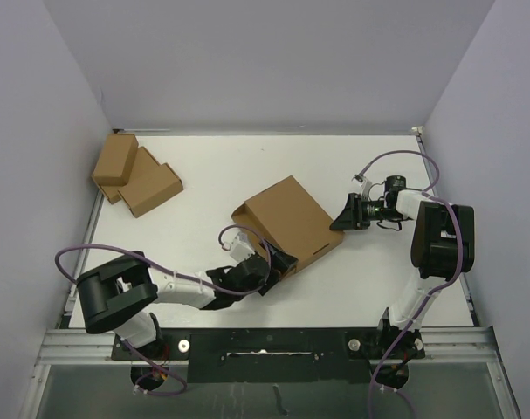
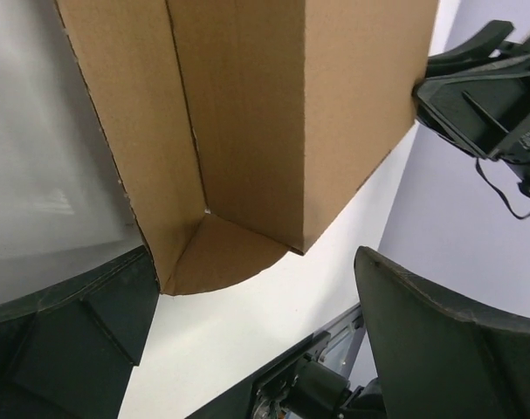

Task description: Fold the paper box

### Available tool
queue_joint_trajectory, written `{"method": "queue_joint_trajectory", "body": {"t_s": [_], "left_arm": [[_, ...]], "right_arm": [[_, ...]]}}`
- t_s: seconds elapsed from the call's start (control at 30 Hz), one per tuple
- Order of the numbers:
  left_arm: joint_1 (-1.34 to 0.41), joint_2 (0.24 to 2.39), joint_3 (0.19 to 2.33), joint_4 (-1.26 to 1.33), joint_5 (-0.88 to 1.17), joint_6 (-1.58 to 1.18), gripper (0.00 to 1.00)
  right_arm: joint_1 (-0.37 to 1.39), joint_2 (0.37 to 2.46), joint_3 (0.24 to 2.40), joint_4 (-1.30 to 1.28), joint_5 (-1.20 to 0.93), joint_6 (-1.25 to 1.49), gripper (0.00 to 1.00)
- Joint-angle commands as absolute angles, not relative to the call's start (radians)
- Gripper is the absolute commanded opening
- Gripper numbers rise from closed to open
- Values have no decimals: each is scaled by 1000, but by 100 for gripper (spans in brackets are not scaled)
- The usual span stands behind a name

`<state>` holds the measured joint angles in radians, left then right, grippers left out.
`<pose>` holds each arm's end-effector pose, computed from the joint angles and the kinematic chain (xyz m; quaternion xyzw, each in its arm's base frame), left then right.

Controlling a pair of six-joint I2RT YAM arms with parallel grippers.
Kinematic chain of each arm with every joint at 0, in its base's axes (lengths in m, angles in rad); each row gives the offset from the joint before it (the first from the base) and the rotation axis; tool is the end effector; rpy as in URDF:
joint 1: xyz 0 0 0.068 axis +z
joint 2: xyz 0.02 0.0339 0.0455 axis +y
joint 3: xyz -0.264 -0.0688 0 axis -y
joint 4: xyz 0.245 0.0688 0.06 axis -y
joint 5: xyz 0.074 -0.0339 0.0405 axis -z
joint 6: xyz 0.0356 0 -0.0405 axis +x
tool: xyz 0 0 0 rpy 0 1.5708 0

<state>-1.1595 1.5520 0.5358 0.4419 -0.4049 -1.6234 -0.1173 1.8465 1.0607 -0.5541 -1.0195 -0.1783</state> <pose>0.1267 -0.2553 0.1428 -0.2913 0.8153 -0.4291 0.2573 0.3300 -0.0083 0.1464 -0.0826 0.8649 0.4646 0.1708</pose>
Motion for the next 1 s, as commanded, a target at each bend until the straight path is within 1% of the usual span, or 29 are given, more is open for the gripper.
{"method": "queue_joint_trajectory", "body": {"t_s": [0.0,0.07,0.33,0.53,0.67,0.97], "left_arm": [[-1165,1576,642,255,-393,-1724,89],[-1166,1579,660,208,-386,-1738,87],[-1165,1588,698,153,-386,-1744,78],[-1164,1595,711,141,-386,-1741,70],[-1161,1601,723,120,-384,-1742,67],[-1155,1603,737,96,-373,-1737,57]], "right_arm": [[-112,1881,1081,-541,-956,-211,44],[-112,1880,1081,-541,-956,-210,44],[-106,1883,1078,-541,-954,-210,44],[-102,1884,1080,-542,-954,-211,44],[-101,1884,1080,-543,-955,-211,44],[-99,1885,1080,-543,-954,-212,44]]}}
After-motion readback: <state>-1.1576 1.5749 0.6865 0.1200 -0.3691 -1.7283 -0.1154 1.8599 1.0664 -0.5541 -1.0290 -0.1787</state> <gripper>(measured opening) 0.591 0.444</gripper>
